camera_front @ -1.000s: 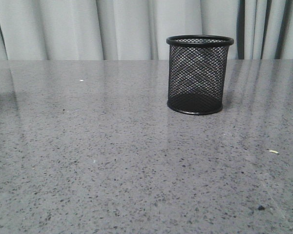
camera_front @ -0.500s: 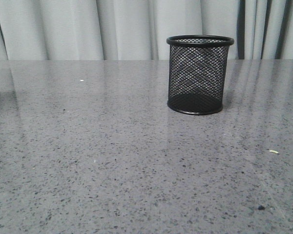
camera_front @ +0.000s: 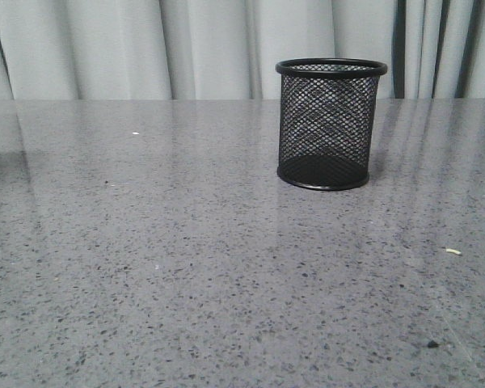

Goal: Put scissors into bucket

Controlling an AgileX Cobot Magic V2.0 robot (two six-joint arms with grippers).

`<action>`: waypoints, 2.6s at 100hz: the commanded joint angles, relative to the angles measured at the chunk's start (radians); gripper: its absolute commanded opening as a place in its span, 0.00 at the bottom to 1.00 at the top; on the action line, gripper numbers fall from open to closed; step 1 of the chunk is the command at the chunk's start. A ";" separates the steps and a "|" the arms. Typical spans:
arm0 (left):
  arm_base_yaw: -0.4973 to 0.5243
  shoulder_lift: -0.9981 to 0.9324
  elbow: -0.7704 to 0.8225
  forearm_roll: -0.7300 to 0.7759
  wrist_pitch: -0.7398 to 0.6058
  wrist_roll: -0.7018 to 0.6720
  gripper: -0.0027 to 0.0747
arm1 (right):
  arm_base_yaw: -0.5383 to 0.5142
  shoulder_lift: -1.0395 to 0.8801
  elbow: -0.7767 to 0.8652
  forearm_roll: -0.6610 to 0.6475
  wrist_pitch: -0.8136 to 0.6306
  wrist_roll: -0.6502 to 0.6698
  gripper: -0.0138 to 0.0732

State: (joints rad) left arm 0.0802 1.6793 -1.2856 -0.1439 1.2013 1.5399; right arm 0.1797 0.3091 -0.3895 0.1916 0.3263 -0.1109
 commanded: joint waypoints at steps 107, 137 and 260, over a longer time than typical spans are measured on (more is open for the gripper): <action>-0.315 -0.559 -0.020 -0.285 -0.188 -0.072 0.17 | 0.437 0.073 -0.205 0.476 -0.033 -0.101 0.69; -0.509 -0.709 -0.018 -0.338 -0.192 -0.172 0.17 | 0.663 0.281 -0.340 0.473 -0.053 -0.169 0.70; -0.583 -0.841 0.227 -0.407 -0.267 -0.249 0.17 | 0.676 0.942 -0.846 0.532 0.168 -0.176 0.58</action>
State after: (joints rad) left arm -0.4952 0.8464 -1.0338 -0.4960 0.9987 1.3035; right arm 0.8536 1.2559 -1.1851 0.6799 0.5031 -0.2732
